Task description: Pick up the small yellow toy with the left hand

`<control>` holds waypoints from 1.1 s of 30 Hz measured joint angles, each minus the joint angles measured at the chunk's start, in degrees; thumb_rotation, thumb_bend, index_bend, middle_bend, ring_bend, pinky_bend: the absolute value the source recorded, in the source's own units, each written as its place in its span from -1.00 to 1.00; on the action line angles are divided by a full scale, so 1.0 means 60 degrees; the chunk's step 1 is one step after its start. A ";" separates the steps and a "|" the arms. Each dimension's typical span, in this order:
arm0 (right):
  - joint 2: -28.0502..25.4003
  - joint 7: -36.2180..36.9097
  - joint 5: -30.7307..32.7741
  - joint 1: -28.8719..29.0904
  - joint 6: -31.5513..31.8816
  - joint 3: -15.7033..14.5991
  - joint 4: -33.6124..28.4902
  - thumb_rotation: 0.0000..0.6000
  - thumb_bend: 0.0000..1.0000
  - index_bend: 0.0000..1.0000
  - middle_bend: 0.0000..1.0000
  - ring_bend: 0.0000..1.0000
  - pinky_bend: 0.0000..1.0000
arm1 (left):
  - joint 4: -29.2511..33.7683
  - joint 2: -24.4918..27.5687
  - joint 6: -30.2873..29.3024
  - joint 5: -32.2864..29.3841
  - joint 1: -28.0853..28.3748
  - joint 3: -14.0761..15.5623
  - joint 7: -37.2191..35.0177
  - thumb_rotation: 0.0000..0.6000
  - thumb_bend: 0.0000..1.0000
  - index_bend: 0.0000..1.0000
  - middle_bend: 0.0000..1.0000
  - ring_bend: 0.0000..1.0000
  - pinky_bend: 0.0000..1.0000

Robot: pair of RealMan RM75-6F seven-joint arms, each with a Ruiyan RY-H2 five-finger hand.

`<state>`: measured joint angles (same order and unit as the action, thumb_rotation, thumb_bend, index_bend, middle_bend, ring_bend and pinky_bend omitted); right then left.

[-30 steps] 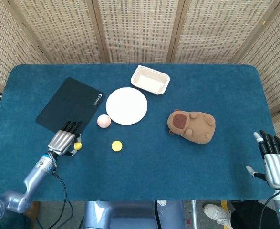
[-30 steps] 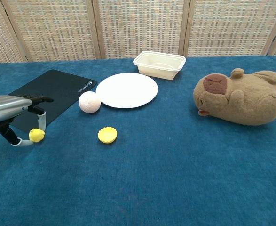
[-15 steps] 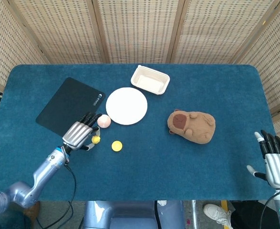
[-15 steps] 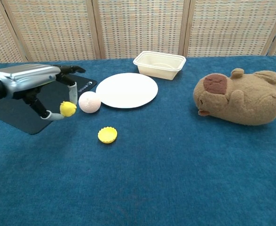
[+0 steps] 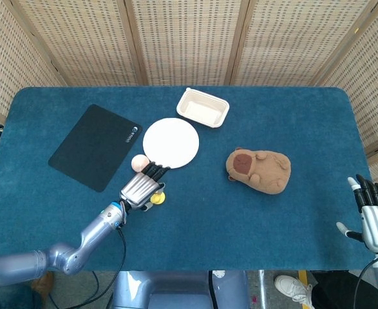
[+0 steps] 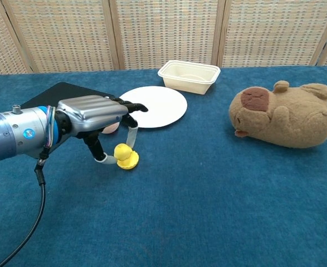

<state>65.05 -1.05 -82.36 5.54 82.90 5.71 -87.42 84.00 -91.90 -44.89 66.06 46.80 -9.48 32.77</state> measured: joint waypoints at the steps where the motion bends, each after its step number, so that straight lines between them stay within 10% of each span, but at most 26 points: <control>1: -0.0002 0.0013 -0.0001 -0.0002 0.0002 -0.0001 -0.0004 1.00 -1.00 -1.00 -1.00 -1.00 -1.00 | -0.0065 -0.0090 0.0013 -0.0119 0.0048 0.0020 0.0099 1.00 -0.41 0.07 -1.00 -1.00 -1.00; 10: -0.0037 0.0165 0.0104 0.0003 -0.0053 0.0040 0.0026 1.00 -1.00 -1.00 -1.00 -1.00 -1.00 | -0.0527 -0.0615 -0.0071 -0.0860 0.0398 0.0111 0.0569 1.00 -0.41 -0.08 -1.00 -1.00 -1.00; 16: -0.0050 0.0183 0.0132 0.0007 -0.0084 0.0041 0.0012 1.00 -1.00 -1.00 -1.00 -1.00 -1.00 | -0.0508 -0.0640 -0.0249 -0.0874 0.0465 0.0166 0.0572 1.00 -0.60 -0.99 -1.00 -1.00 -1.00; 33: -0.0064 0.0090 -0.0033 -0.0016 0.0007 -0.0033 -0.0120 1.00 -1.00 -1.00 -1.00 -1.00 -1.00 | 0.1908 0.2348 -0.2766 0.0966 -0.0976 0.0311 -0.1172 1.00 -0.84 -1.00 -1.00 -1.00 -1.00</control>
<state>64.67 -0.51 -82.56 5.45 82.94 5.51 -88.14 95.45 -77.81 -61.49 71.85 40.94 -7.61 25.74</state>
